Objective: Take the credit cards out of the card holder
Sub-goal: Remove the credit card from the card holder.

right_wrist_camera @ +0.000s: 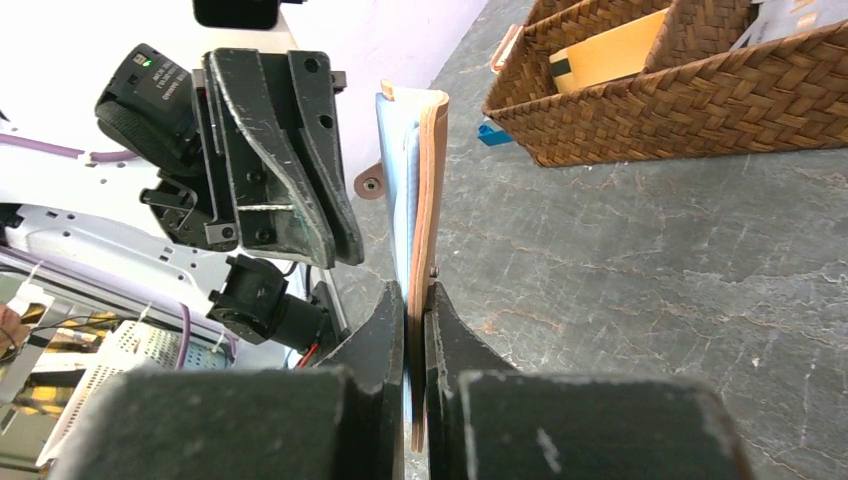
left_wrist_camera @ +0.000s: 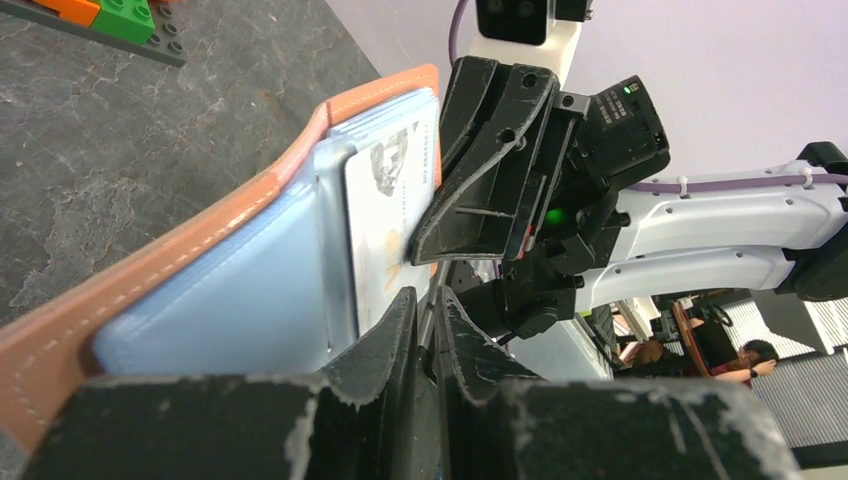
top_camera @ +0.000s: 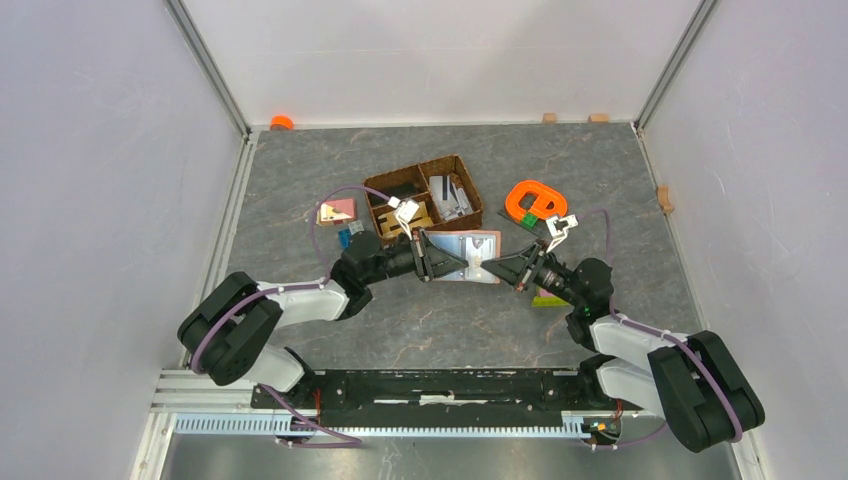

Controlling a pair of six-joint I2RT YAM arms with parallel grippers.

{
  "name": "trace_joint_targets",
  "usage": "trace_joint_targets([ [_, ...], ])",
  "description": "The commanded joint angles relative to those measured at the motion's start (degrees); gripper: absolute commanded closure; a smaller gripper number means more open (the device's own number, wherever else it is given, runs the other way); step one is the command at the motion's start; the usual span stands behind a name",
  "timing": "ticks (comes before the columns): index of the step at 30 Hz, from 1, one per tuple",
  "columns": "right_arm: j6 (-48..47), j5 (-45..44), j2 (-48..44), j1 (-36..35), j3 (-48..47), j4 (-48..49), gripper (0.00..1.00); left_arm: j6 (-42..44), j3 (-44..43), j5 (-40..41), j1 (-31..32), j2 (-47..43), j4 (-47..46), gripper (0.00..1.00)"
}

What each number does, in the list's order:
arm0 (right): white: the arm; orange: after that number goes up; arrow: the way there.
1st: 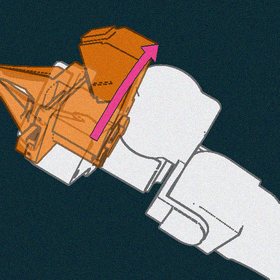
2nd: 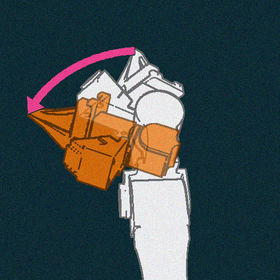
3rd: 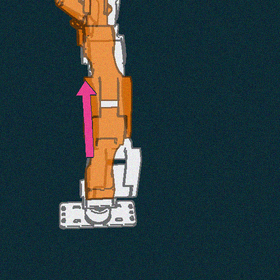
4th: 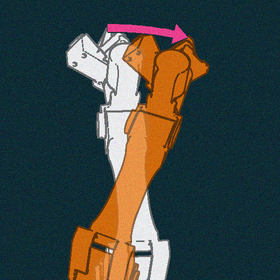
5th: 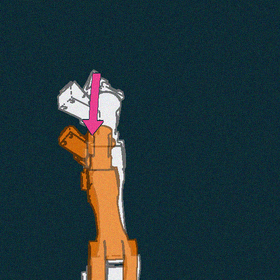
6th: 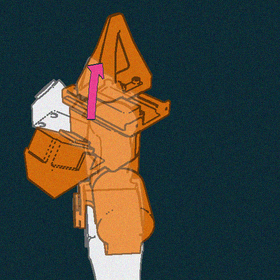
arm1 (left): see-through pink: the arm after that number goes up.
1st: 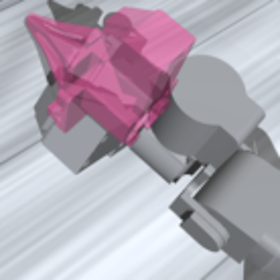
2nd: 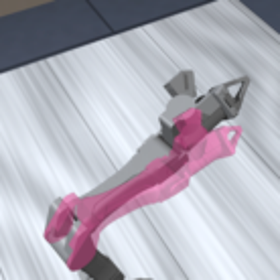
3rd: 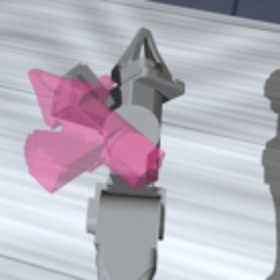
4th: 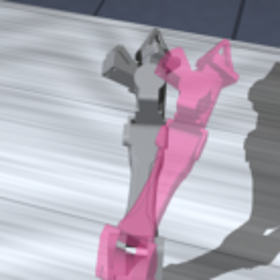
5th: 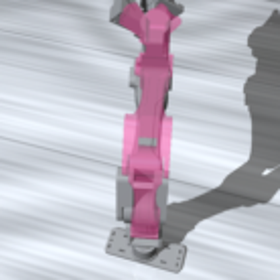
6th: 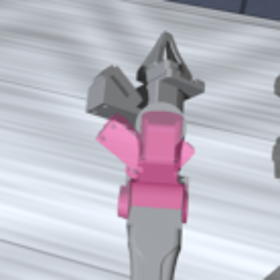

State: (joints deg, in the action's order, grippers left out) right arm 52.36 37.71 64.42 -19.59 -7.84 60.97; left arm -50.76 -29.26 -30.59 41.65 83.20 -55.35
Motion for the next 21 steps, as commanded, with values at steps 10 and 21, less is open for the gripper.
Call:
trace_joint_targets([
  [10, 3.70, 3.15, 0.40, 0.17, 0.01, 9.08, 0.99, 0.70, -2.63, 2.40, 0.23, -0.68, 5.58, 0.82],
  [21, 3.63, 3.24, 0.99, 0.17, -0.12, 9.25, 0.99, 1.95, -2.45, 4.61, 0.19, -2.72, 8.60, 0.79],
])
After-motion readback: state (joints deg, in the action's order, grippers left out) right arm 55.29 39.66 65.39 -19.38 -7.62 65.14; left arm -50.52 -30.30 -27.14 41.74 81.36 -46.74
